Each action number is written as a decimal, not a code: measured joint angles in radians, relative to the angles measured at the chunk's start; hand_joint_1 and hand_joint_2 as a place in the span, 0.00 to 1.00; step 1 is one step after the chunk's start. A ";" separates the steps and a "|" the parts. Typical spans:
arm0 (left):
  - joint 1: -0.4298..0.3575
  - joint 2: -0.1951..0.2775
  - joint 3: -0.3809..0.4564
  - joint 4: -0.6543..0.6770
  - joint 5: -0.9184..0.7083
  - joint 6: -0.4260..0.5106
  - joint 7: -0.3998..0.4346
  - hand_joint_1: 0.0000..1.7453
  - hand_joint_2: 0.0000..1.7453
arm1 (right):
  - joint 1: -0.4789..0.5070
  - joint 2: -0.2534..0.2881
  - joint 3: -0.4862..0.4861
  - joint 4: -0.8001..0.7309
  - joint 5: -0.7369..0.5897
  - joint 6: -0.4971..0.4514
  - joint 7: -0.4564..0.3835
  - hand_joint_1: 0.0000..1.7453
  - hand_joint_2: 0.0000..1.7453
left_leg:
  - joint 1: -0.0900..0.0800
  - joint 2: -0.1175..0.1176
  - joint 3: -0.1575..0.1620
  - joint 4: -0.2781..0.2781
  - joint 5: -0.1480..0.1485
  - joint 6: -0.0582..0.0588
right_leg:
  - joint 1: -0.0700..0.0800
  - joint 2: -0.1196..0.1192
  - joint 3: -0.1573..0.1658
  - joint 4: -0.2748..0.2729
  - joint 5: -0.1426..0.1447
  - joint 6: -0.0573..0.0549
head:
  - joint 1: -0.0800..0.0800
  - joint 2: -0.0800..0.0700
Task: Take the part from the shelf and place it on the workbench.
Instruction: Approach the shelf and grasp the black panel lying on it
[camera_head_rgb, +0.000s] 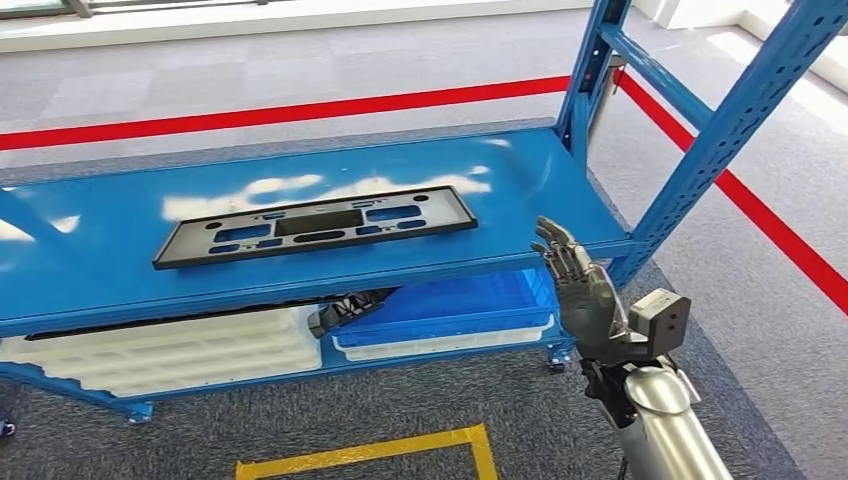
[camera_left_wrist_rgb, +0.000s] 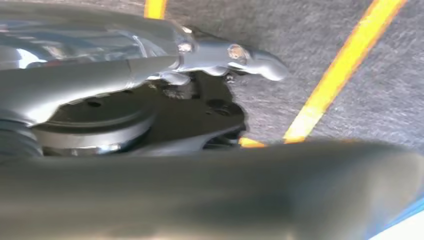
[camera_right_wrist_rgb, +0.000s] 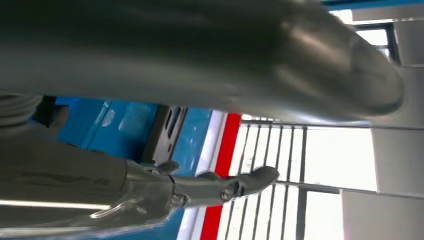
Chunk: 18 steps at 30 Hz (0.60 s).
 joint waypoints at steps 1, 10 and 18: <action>0.000 0.001 0.000 0.000 0.000 0.000 -0.001 0.00 0.00 | 0.000 0.000 0.002 -0.001 0.001 0.000 0.000 0.00 0.00 | -0.003 0.000 0.003 -0.008 -0.004 0.004 | -0.001 0.000 0.004 0.000 0.001 0.007 | 0.001 0.000; -0.002 -0.003 0.000 0.000 0.000 -0.001 -0.003 0.00 0.00 | 0.002 -0.007 0.006 -0.002 0.006 0.000 0.000 0.00 0.00 | 0.018 0.000 0.084 -0.055 -0.029 0.004 | -0.007 -0.002 -0.140 0.231 -0.071 0.046 | 0.002 0.000; -0.003 -0.005 0.000 0.000 -0.009 -0.004 -0.001 0.00 0.00 | 0.002 -0.021 0.010 -0.004 0.067 -0.014 -0.033 0.00 0.00 | 0.023 0.000 0.124 -0.041 -0.079 -0.038 | -0.005 -0.005 -0.085 0.007 0.066 0.015 | 0.006 0.000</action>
